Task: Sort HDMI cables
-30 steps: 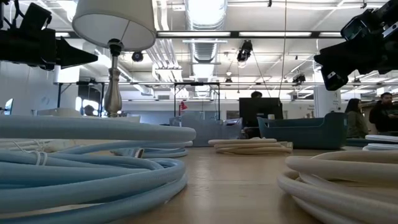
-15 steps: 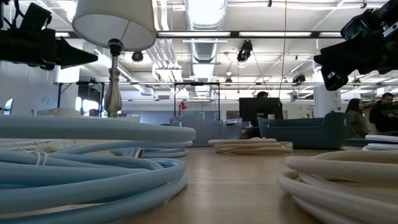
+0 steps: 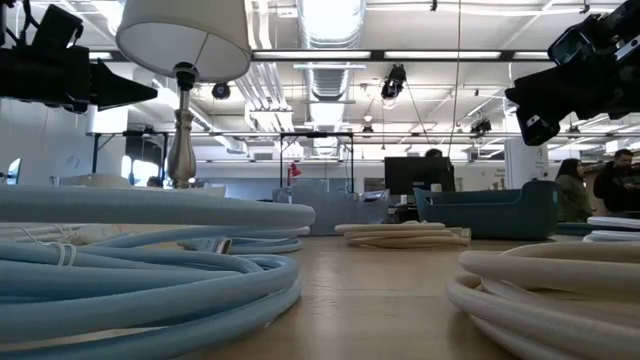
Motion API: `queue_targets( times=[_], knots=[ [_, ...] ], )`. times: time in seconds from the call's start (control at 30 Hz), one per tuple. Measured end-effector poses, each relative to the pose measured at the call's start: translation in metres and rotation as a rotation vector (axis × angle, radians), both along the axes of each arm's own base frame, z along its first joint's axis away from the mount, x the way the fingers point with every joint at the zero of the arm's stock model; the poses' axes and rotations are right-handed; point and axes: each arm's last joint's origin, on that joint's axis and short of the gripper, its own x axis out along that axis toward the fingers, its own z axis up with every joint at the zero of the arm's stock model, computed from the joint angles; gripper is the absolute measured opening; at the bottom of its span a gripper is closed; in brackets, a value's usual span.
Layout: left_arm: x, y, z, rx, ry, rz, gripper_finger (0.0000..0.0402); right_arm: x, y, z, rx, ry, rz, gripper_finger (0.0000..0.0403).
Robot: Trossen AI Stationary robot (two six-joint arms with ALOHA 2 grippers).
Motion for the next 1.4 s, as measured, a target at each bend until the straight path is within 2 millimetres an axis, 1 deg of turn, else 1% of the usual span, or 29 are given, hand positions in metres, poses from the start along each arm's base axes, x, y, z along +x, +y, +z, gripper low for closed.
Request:
queue_targets(
  times=[0.43, 0.97, 1.4],
  knots=[
    [0.0000, 0.0000, 0.0000, 0.000, 0.000, 0.001, 0.0101, 0.0000, -0.0001, 0.0000, 0.000, 0.000, -0.001, 0.0086],
    [0.0000, 0.0000, 0.0000, 0.000, 0.000, 0.001, 0.0101, 0.0000, -0.0001, 0.0000, 0.000, 0.000, -0.001, 0.0068],
    [0.0000, 0.0000, 0.0000, 0.000, 0.000, 0.000, 0.0101, 0.0000, 0.0000, 0.0002, 0.008, -0.002, -0.001, 0.0084]
  ],
)
